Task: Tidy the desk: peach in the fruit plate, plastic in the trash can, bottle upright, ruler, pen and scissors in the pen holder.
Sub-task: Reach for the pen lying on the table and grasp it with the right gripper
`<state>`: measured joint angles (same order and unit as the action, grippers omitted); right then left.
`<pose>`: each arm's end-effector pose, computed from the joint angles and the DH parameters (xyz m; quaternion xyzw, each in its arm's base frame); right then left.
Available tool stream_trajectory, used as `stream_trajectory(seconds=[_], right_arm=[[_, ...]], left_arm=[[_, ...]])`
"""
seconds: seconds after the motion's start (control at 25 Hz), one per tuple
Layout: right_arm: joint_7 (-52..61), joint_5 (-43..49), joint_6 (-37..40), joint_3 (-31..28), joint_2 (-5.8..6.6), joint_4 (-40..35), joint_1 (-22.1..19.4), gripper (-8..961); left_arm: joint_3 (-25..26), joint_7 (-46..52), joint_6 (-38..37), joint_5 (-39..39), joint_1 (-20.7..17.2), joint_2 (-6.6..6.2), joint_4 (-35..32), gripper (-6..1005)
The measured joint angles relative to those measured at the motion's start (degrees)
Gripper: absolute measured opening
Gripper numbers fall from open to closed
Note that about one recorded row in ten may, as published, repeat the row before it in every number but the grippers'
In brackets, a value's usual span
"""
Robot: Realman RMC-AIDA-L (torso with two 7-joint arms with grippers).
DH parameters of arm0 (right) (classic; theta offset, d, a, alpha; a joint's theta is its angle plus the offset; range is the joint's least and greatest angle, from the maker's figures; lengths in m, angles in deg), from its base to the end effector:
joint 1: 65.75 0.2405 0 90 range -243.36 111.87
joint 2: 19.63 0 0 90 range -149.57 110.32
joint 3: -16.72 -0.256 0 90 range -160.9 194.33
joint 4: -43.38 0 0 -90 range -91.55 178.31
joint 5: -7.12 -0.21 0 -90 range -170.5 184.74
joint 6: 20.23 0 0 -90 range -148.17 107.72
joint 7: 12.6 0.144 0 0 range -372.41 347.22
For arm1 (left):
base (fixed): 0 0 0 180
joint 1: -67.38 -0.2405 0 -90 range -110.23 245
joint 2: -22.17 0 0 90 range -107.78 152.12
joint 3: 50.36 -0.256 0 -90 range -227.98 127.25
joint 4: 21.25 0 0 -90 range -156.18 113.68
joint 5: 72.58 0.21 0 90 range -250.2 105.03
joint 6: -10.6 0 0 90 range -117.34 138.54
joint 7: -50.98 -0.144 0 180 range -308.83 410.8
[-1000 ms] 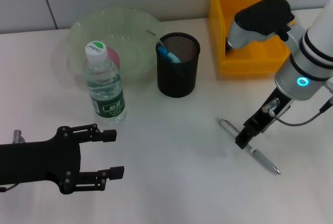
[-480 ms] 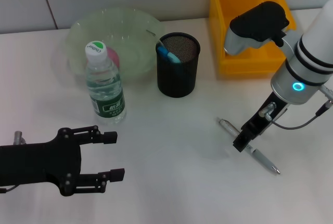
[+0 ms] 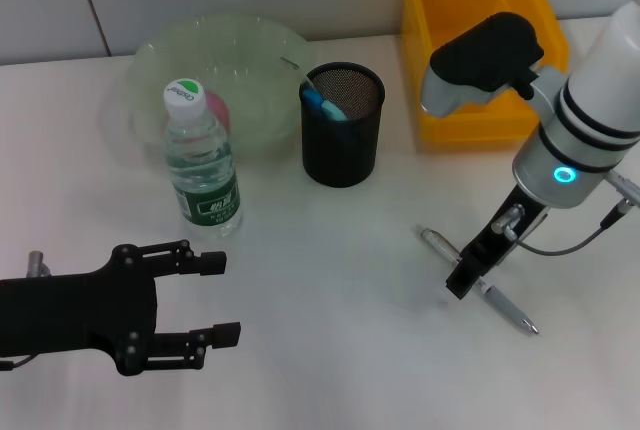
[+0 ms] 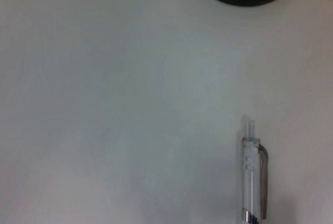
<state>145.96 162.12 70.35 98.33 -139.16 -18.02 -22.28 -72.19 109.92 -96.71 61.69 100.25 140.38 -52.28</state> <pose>0.1936 0.3602 -0.0284 -0.8553 0.4163 -0.2683 0.1520 -0.2686 0.2841 -0.0006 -0.9598 -0.0897 -0.2639 0.0334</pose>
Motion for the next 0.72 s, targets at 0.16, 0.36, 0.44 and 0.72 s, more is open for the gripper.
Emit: stream_trajectory(seconds=[0.16, 0.36, 0.44, 0.72], right_arm=[[0.0, -0.1, -0.6, 0.6, 0.00, 1.3, 0.5, 638], [0.0, -0.1, -1.1, 0.9, 0.00, 2.3, 1.1, 629], [0.0, -0.1, -1.3, 0.9, 0.00, 2.6, 1.3, 625], [0.0, -0.1, -1.7, 0.9, 0.00, 3.2, 1.6, 611]], left_arm=[[-0.1, 0.0, -0.1, 0.0, -0.1, 0.00, 0.0, 767], [-0.1, -0.1, 0.0, 0.0, -0.1, 0.00, 0.0, 767], [-0.1, -0.1, 0.0, 0.0, -0.1, 0.00, 0.0, 766], [-0.1, -0.1, 0.0, -0.1, -0.1, 0.00, -0.1, 766]])
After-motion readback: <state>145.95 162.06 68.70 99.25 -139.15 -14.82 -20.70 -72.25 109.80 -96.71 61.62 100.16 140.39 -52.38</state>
